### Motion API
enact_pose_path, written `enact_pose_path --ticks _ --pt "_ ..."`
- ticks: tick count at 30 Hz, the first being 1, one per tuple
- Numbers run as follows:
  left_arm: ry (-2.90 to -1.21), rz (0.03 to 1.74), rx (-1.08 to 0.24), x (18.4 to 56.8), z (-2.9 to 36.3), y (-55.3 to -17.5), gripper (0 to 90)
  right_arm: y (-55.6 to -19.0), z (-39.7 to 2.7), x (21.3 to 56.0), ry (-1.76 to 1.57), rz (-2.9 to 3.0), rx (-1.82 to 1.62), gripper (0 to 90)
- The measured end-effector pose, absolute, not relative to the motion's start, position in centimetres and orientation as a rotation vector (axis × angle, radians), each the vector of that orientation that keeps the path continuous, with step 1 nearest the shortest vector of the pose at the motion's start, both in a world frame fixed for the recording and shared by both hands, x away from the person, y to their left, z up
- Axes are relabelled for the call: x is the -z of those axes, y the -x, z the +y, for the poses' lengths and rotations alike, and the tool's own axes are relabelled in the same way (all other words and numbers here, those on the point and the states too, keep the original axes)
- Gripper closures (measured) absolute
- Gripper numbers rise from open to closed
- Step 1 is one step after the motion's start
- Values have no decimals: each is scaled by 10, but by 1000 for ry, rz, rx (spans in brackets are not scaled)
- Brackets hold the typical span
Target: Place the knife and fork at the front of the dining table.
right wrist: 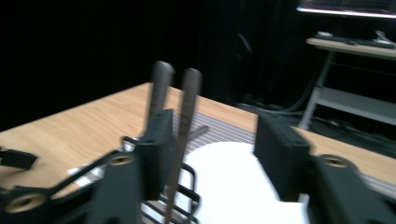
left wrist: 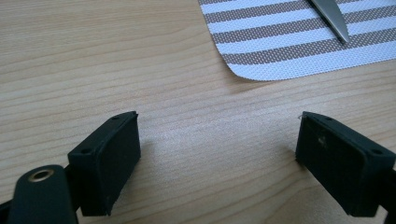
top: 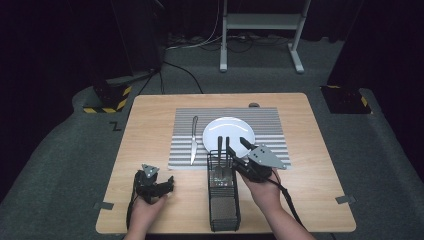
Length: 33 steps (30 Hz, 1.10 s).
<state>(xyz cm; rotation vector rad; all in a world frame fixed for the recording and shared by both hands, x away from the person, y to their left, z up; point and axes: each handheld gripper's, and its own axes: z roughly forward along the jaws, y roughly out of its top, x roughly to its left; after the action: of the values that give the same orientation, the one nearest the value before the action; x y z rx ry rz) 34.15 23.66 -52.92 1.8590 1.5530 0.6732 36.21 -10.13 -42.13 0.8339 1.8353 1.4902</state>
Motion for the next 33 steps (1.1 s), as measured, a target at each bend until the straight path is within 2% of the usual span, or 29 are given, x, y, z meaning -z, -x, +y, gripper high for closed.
enact_pose_path --ticks 3,8,14,15,20,33 --pt "-1859 1552 -673 529 237 -341 138 -366 -97 422 -831 1896 -1532 593" --pt "-1860 1551 -673 529 237 -341 138 -370 -94 425 -850 1901 -1533 712" --pt "-1860 1551 -673 529 237 -341 139 -373 -92 426 -853 1918 -1546 752" --pt "-1860 1551 -673 529 237 -341 139 -375 -91 426 -856 1924 -1553 791" --pt "-1860 1551 -673 529 237 -341 139 -374 -91 426 -846 1932 -1569 861" --pt "-1860 1551 -673 529 237 -341 139 -363 -98 422 -797 1899 -1610 877"
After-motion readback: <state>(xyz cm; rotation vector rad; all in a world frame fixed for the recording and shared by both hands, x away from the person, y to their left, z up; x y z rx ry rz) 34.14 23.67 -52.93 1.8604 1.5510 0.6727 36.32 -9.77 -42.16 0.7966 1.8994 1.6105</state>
